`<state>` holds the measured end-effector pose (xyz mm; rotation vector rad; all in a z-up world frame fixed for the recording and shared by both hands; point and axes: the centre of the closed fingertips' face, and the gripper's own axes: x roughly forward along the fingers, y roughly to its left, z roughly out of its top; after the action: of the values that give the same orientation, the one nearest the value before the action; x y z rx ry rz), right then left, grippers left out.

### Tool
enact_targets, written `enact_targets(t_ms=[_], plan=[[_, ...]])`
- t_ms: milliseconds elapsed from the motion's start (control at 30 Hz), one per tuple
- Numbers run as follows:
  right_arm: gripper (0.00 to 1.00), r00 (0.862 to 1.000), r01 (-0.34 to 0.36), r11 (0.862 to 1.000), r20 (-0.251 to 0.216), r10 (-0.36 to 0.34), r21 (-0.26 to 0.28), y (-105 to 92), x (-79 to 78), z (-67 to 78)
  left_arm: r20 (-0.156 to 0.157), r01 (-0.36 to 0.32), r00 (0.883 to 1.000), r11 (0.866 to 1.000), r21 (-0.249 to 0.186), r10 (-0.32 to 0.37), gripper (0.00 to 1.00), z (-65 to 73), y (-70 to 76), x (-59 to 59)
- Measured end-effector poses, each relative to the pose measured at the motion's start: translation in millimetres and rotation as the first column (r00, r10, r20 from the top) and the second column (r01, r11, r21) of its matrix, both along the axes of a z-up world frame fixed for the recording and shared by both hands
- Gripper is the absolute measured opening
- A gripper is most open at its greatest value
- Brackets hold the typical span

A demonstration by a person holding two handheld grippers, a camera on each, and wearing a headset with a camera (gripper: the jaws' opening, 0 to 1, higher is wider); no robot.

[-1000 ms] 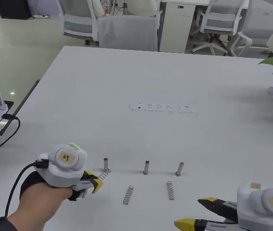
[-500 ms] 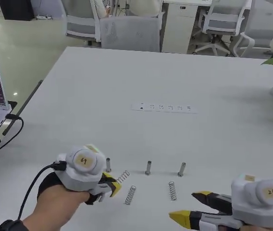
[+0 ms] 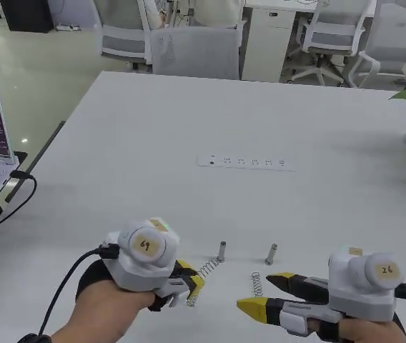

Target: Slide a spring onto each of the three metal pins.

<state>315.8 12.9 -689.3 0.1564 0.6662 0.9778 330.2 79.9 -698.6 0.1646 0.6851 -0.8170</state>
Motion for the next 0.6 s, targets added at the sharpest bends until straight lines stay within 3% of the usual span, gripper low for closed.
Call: enact_targets(t_ms=[300, 600], plan=[[0.48, 1.000, -0.025, 0.998, 0.000, 0.025, 0.054, 16.8, 6.3, 10.0, 0.017, 0.038, 0.999, 0.999, -0.014, -0.037, 0.02, 7.5, -16.4, -6.7], [0.37, 0.999, -0.027, 0.995, -0.035, 0.030, 0.092, 24.8, 7.5, 10.9, 0.034, 0.059, 0.998, 0.998, -0.025, -0.058, 0.02, 14.3, -24.1, -8.8]])
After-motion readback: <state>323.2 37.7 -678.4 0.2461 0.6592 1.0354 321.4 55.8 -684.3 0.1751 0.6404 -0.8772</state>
